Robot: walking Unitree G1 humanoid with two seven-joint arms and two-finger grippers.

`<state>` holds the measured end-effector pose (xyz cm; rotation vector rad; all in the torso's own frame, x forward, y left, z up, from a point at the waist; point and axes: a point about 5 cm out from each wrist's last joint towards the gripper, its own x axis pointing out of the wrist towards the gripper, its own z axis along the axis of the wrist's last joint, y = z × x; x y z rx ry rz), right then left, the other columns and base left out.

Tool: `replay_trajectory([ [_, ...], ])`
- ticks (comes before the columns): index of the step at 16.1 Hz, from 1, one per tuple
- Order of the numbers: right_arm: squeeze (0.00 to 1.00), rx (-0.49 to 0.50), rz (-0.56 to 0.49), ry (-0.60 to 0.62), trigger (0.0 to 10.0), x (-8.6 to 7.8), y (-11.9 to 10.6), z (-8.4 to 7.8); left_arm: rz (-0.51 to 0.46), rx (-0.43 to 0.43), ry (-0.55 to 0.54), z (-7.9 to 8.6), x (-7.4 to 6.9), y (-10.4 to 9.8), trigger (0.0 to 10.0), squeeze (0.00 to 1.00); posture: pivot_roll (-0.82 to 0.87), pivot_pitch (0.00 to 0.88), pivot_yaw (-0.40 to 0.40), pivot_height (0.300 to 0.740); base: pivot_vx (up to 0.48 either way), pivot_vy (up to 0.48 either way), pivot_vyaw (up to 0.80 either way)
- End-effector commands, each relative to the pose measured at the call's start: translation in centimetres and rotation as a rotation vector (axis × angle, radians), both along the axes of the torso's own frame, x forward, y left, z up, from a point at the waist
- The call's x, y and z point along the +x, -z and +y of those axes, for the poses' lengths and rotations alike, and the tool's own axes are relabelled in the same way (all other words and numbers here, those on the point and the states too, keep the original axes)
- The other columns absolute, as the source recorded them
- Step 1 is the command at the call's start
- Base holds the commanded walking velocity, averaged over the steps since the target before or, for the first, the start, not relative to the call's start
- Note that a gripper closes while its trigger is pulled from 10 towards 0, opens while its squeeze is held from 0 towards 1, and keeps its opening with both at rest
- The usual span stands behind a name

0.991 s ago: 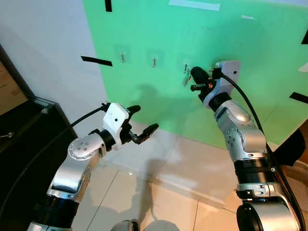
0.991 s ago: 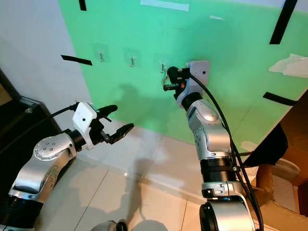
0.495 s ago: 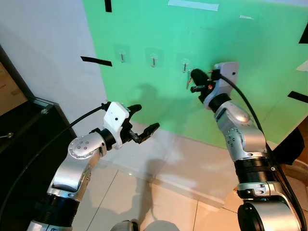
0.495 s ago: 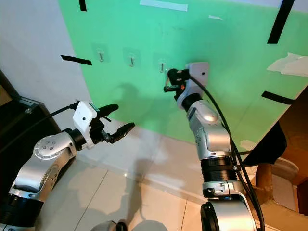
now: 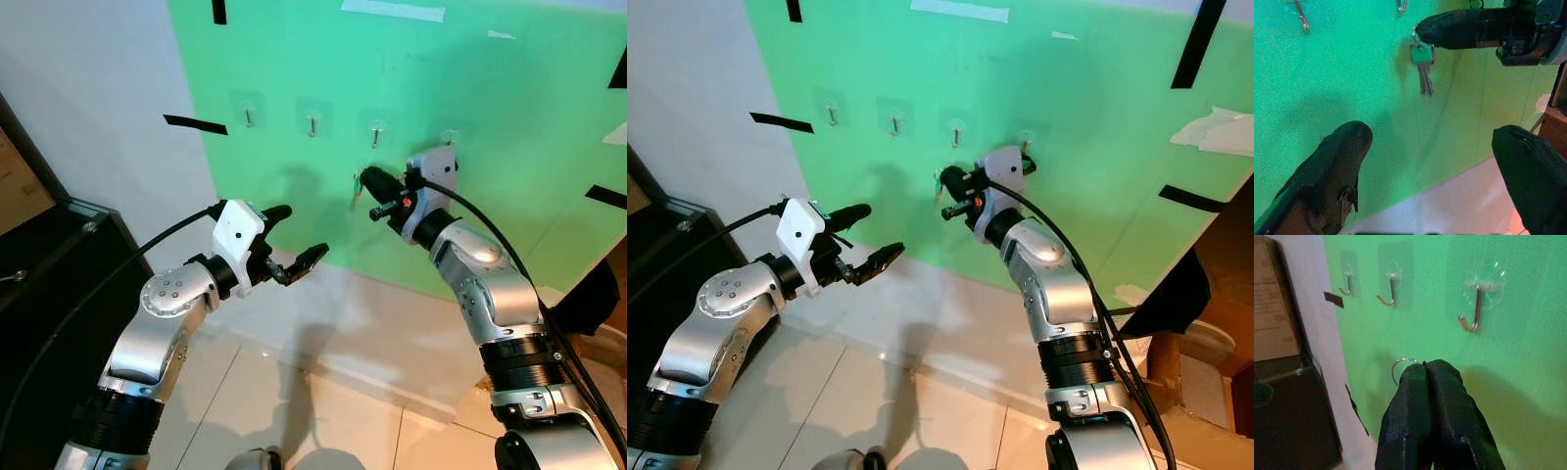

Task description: Hang keys on a hook

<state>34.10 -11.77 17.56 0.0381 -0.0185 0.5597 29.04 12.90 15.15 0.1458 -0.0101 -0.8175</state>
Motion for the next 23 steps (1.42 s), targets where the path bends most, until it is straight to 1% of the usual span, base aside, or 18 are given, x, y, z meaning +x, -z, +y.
replay_trajectory([
  [1, 0.00, 0.009, -0.030, -0.004, 10.0, 0.2, -1.1, 0.0, -0.018, 0.006, 0.014, -0.1, 0.0, -0.5, 10.0, 0.07, -0.08, 0.000, 0.050, 0.740, 0.000, 0.000, 0.00],
  [3, 0.00, 0.037, -0.042, 0.022, 10.0, 0.4, -1.5, -0.2, -0.020, 0.005, 0.017, -0.1, 0.0, -0.5, 10.0, 0.07, -0.08, 0.000, 0.050, 0.740, 0.000, 0.000, 0.00],
  [5, 0.00, 0.089, -0.054, 0.073, 10.0, 0.9, -2.2, -0.5, -0.022, 0.002, 0.022, -0.2, 0.0, -0.6, 10.0, 0.07, -0.08, 0.000, 0.051, 0.740, 0.000, 0.000, 0.00],
  [8, 0.00, 0.145, -0.056, 0.158, 10.0, 1.6, -2.7, -0.9, -0.021, -0.001, 0.027, -0.2, 0.0, -0.7, 10.0, 0.07, -0.08, 0.000, 0.050, 0.740, 0.000, 0.000, 0.00],
  [11, 0.00, 0.152, -0.047, 0.138, 10.0, 1.6, -2.7, -0.4, -0.022, -0.005, 0.032, -0.2, 0.0, -0.7, 10.0, 0.07, -0.08, 0.000, 0.050, 0.740, 0.000, 0.000, 0.00],
  [14, 0.00, 0.138, -0.035, 0.127, 10.0, 1.5, -2.4, -0.3, -0.021, -0.006, 0.033, -0.2, 0.0, -0.8, 10.0, 0.07, -0.08, 0.000, 0.050, 0.740, 0.000, 0.000, 0.00],
  [15, 0.00, 0.120, -0.027, 0.124, 10.0, 1.4, -2.1, -0.5, -0.021, -0.007, 0.033, -0.2, 0.0, -0.8, 10.0, 0.07, -0.08, 0.000, 0.051, 0.740, 0.000, 0.000, 0.00],
  [16, 0.00, 0.080, -0.023, 0.107, 10.0, 1.1, -1.8, -0.8, -0.021, -0.006, 0.034, -0.2, 0.0, -0.8, 10.0, 0.07, -0.08, 0.000, 0.051, 0.740, 0.000, 0.000, 0.00],
  [19, 0.00, 0.051, -0.013, 0.083, 10.0, 0.6, -1.2, -1.3, -0.020, -0.006, 0.037, -0.3, 0.0, -0.8, 10.0, 0.07, -0.08, 0.000, 0.053, 0.740, 0.000, 0.000, 0.00],
  [21, 0.00, 0.058, -0.019, 0.069, 10.0, 0.4, -1.4, -1.2, -0.019, -0.007, 0.039, -0.3, 0.0, -0.7, 10.0, 0.07, -0.08, 0.000, 0.055, 0.740, 0.000, 0.000, 0.00],
  [23, 0.00, 0.080, -0.036, 0.070, 10.0, 0.5, -2.0, -0.8, -0.020, -0.007, 0.042, -0.4, 0.0, -0.7, 10.0, 0.07, -0.08, 0.000, 0.057, 0.740, 0.000, 0.000, 0.00],
])
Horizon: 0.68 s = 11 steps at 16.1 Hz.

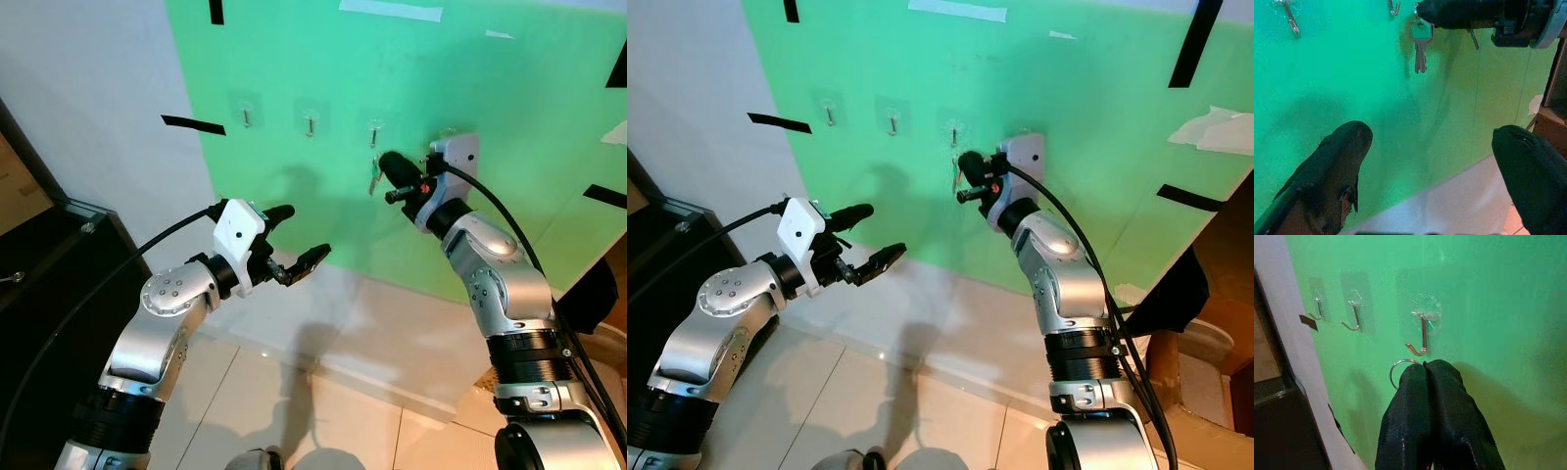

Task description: Hang keys on a hook

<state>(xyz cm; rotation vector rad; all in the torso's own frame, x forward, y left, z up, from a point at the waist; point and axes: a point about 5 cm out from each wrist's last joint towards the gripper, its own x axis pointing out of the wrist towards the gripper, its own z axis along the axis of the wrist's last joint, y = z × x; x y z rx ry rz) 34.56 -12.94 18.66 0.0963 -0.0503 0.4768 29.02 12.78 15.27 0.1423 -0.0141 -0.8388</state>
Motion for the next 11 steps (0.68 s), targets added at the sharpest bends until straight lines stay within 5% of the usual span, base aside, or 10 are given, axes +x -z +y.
replay_trajectory([
  [1, 0.00, 0.022, -0.029, -0.016, 10.0, 0.1, -1.0, 0.5, -0.020, -0.003, 0.021, -0.3, 0.0, -0.6, 10.0, 0.07, -0.08, 0.000, 0.057, 0.740, 0.000, 0.000, 0.00],
  [11, 0.00, 0.063, -0.064, 0.041, 10.0, 0.8, -2.1, 0.8, -0.022, -0.005, 0.025, -0.3, -0.1, -0.6, 10.0, 0.07, -0.08, 0.000, 0.047, 0.740, 0.000, 0.000, 0.00],
])
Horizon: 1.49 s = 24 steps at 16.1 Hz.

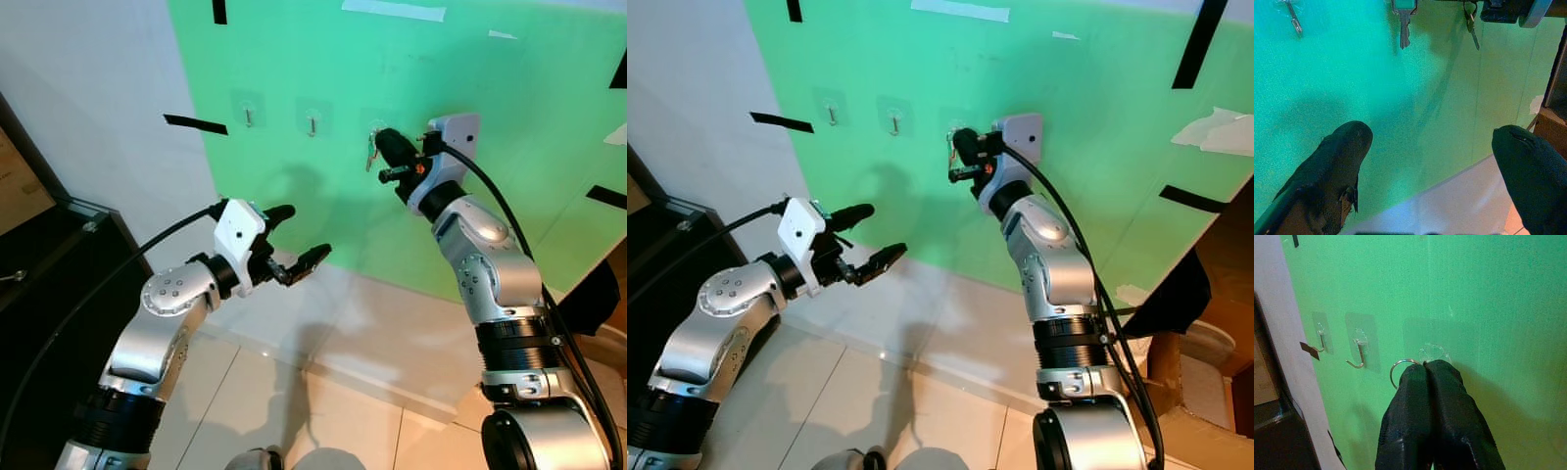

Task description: Hang keys on a hook

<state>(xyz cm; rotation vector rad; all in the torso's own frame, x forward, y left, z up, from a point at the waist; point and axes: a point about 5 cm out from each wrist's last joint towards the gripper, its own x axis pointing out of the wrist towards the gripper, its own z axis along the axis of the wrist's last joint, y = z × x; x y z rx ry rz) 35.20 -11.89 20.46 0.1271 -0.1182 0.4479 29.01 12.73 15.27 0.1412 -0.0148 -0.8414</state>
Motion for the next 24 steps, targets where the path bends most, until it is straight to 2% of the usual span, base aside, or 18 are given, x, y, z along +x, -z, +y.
replay_trajectory([
  [1, 0.00, 0.018, -0.006, 0.007, 10.0, 0.2, -0.3, -0.2, -0.022, -0.004, 0.022, -0.2, 0.0, -0.6, 10.0, 0.07, -0.08, 0.000, 0.046, 0.740, 0.000, 0.000, 0.00],
  [5, 0.00, 0.014, 0.005, -0.003, 10.0, 0.3, -0.1, 0.3, -0.022, -0.004, 0.021, -0.2, 0.0, -0.6, 10.0, 0.07, -0.07, 0.000, 0.045, 0.740, 0.000, 0.000, 0.00],
  [8, 0.00, -0.011, 0.045, 0.041, 10.0, 1.0, 0.2, 0.4, -0.022, -0.001, 0.021, -0.2, 0.0, -0.6, 10.0, 0.07, -0.07, 0.000, 0.047, 0.740, 0.000, 0.000, 0.00],
  [12, 0.00, 0.006, 0.071, 0.154, 10.0, 1.9, 0.2, -0.5, -0.021, 0.000, 0.019, -0.1, 0.0, -0.6, 10.0, 0.07, -0.07, 0.000, 0.046, 0.740, 0.000, 0.000, 0.00],
  [15, 0.00, -0.020, 0.097, 0.210, 10.0, 2.2, 0.5, -1.3, -0.020, 0.000, 0.020, -0.1, 0.0, -0.6, 10.0, 0.07, -0.07, 0.000, 0.049, 0.740, 0.000, 0.000, 0.00],
  [16, 0.00, -0.030, 0.094, 0.205, 10.0, 2.1, 0.6, -1.4, -0.020, 0.000, 0.021, -0.1, 0.0, -0.6, 10.0, 0.07, -0.07, 0.000, 0.052, 0.740, 0.000, 0.000, 0.00],
  [21, 0.00, -0.092, 0.048, 0.037, 10.0, 0.9, 0.8, 0.5, -0.018, 0.004, 0.029, -0.3, 0.0, -0.6, 10.0, 0.06, -0.08, 0.000, 0.059, 0.740, 0.000, 0.000, 0.00],
  [24, 0.00, -0.121, 0.041, -0.009, 10.0, 0.5, 1.1, 1.1, -0.018, 0.005, 0.031, -0.3, 0.0, -0.6, 10.0, 0.07, -0.08, 0.000, 0.059, 0.740, 0.000, 0.000, 0.00],
])
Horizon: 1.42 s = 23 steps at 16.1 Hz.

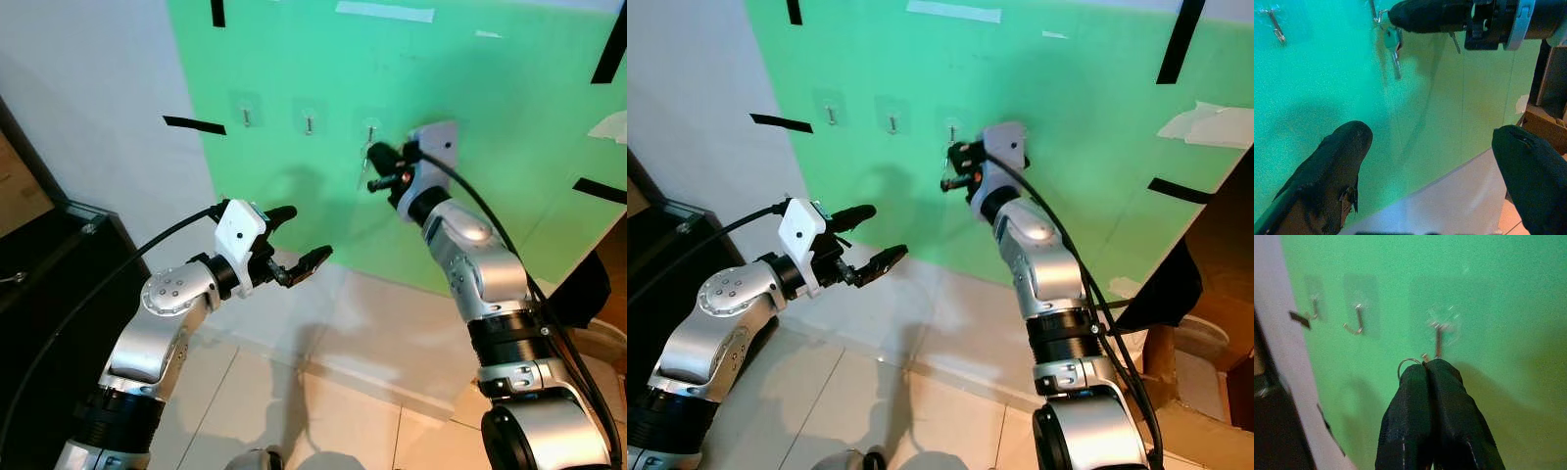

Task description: Hang keys on a hook

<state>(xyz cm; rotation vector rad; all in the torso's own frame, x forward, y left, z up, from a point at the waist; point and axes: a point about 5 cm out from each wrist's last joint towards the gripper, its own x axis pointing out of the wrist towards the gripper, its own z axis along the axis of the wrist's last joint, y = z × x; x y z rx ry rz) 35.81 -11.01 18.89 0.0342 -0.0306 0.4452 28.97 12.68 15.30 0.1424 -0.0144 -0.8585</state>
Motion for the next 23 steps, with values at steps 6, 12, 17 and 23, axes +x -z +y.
replay_trajectory([
  [6, 0.00, -0.010, -0.026, -0.035, 10.0, -0.3, -0.5, 0.4, -0.019, 0.003, 0.009, -0.2, 0.1, -0.6, 10.0, 0.06, -0.07, 0.000, 0.053, 0.740, 0.000, 0.000, 0.00],
  [12, 0.00, 0.110, -0.054, 0.065, 10.0, 0.5, -2.0, -1.0, -0.021, 0.004, 0.010, -0.2, 0.2, -0.6, 10.0, 0.07, -0.07, 0.000, 0.052, 0.740, 0.000, 0.000, 0.00],
  [17, 0.00, 0.125, -0.023, 0.017, 10.0, 0.2, -1.4, -0.2, -0.021, 0.007, 0.013, -0.2, 0.2, -0.7, 10.0, 0.06, -0.07, 0.000, 0.055, 0.740, 0.000, 0.000, 0.00],
  [23, 0.00, 0.101, -0.008, -0.028, 10.0, -0.1, -1.1, 0.2, -0.021, 0.006, 0.013, -0.3, 0.2, -0.7, 10.0, 0.06, -0.07, 0.000, 0.054, 0.740, 0.000, 0.000, 0.00],
])
